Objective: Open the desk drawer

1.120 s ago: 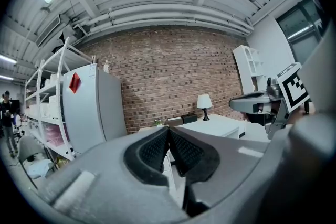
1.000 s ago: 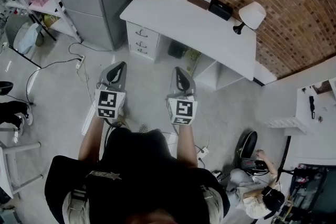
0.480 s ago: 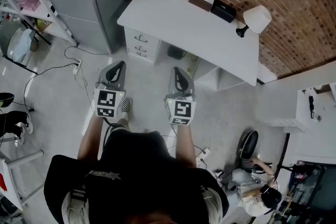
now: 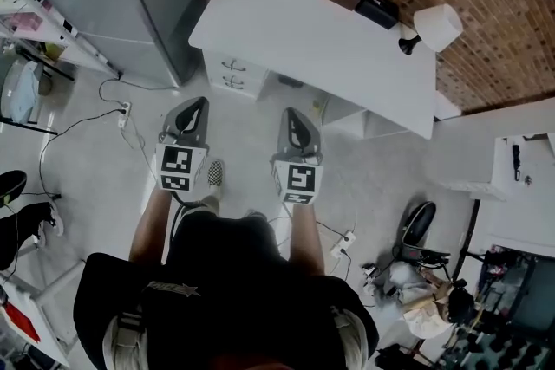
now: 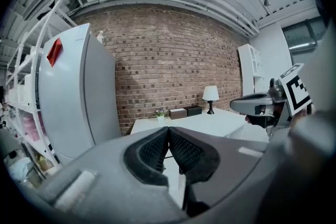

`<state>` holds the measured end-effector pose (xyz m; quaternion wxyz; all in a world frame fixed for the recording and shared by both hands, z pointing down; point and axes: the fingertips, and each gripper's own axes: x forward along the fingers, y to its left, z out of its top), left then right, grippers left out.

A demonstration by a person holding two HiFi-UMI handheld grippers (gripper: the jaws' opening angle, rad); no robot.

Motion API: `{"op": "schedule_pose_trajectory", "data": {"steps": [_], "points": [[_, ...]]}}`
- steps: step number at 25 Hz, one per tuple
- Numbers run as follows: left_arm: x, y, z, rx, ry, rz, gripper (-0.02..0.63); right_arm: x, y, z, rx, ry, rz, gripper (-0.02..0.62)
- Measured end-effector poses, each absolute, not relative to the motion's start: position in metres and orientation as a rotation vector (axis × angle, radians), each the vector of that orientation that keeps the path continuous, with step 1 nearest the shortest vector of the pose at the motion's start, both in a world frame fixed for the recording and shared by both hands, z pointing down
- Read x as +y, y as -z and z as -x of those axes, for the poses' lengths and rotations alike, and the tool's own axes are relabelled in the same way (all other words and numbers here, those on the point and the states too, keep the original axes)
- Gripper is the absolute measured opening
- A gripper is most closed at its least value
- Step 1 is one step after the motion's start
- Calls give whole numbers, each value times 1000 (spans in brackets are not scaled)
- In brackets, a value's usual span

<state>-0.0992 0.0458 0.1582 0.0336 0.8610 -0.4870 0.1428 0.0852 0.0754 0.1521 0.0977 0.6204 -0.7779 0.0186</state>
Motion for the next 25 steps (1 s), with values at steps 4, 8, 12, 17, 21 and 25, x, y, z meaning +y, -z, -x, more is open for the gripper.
{"op": "schedule_pose_trajectory", "data": {"steps": [4,8,12,17,21,25], "points": [[16,-177,113,-1450,-462,-2647,11,52,-167,-72,-2254,-84,-1851,6],[-9,-198,123,-1385,-486,-2629,11,30,-186,-61,-2212,-114,-1862,6],[-29,-221,127,-1338,-501,-2631,11,10,-207,-54,-2179,-133,-1869,6],[-55,-252,130,-1311,-540,-2627,11,-9,-240,-57,-2122,-181,-1903,6],[-64,-288,134,-1283,-563,-2583,11,-18,-272,-55,-2103,-224,-1900,6],[-73,-323,131,-1273,-578,-2551,11,-21,-312,-58,-2075,-289,-1888,6]]}}
